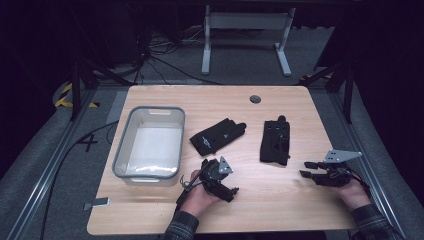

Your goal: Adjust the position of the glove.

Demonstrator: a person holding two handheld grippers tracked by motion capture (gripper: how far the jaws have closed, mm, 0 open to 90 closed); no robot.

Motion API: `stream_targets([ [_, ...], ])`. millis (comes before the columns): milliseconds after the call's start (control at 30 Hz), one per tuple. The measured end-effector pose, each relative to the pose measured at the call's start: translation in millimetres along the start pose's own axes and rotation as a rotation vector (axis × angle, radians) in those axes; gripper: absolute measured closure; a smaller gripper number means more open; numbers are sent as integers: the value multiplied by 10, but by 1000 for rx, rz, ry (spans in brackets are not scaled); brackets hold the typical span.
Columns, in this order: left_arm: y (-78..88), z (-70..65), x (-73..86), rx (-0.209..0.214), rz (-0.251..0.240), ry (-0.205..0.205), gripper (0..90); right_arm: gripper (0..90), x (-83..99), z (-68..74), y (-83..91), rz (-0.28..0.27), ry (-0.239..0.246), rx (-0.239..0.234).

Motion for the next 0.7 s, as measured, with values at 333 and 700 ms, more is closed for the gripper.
stream_targets([
  [333, -3, 1, -4, 2, -3, -3, 0, 900, -232, -15, -126, -4, 22, -66],
  [700, -4, 1, -4, 5, -3, -3, 0, 900, -416, -72, -325, 3, 50, -106],
])
Point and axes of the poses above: each handheld gripper's, and its own axes: y roughly backward along the jaws, x roughly out of its underside, z roughly to its left, the point moved 7 cm from there along -y, roughly forward along the jaws, and after that the axes turned 3 degrees about -x, right-handed, at the moved point
